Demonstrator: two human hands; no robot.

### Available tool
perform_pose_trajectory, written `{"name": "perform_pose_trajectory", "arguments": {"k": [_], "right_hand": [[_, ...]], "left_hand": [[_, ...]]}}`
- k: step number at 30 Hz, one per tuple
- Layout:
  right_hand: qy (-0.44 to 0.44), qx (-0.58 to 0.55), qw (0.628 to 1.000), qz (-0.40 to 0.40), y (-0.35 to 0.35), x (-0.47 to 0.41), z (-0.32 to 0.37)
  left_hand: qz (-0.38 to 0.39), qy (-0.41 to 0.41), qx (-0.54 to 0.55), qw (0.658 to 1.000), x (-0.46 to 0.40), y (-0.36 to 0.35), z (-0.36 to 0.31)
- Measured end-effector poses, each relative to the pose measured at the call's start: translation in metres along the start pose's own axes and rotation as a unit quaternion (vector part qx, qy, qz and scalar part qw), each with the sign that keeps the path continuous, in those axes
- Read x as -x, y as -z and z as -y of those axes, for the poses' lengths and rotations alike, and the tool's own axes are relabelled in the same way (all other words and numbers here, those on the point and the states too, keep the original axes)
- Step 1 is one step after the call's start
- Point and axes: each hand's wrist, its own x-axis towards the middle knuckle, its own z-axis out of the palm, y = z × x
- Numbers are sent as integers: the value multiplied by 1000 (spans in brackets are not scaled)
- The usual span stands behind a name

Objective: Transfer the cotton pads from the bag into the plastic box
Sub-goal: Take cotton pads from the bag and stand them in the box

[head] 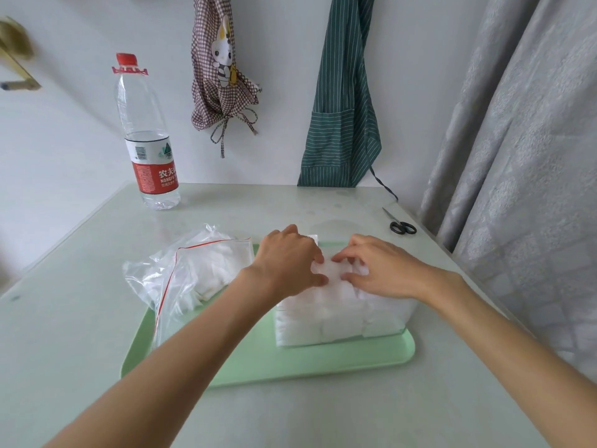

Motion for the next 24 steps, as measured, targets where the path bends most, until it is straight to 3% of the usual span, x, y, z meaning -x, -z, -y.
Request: {"name": "perform_pose_trajectory", "arguments": {"k": [3, 7, 9, 12, 13, 15, 18, 20, 24], "right_hand": [[-9, -9, 1000, -16, -7, -1, 1], [-34, -162, 986, -29, -5, 2, -7], [-51, -211, 972, -89, -3, 8, -6], [-68, -196, 949, -237, 0, 14, 21], [-62, -200, 941, -268, 1, 14, 36], [-36, -217, 935, -279, 3, 12, 76], [-24, -173, 967, -186, 1, -3, 127], [-23, -98, 986, -130, -6, -19, 147], [-11, -35, 991, -126, -16, -35, 157]], "left_hand": [[6, -1, -15, 1000, -1, 0, -4], [-40, 17, 67, 997, 17, 9, 0], [-122, 53, 134, 982, 41, 17, 15], [-227, 148, 160, 949, 78, 29, 66], [-212, 179, 158, 948, 85, 31, 86], [-92, 197, 137, 966, 87, 34, 124], [90, 145, 119, 978, 63, 31, 146], [135, 129, 116, 975, 46, 25, 150], [142, 140, 90, 976, 37, 9, 155]]}}
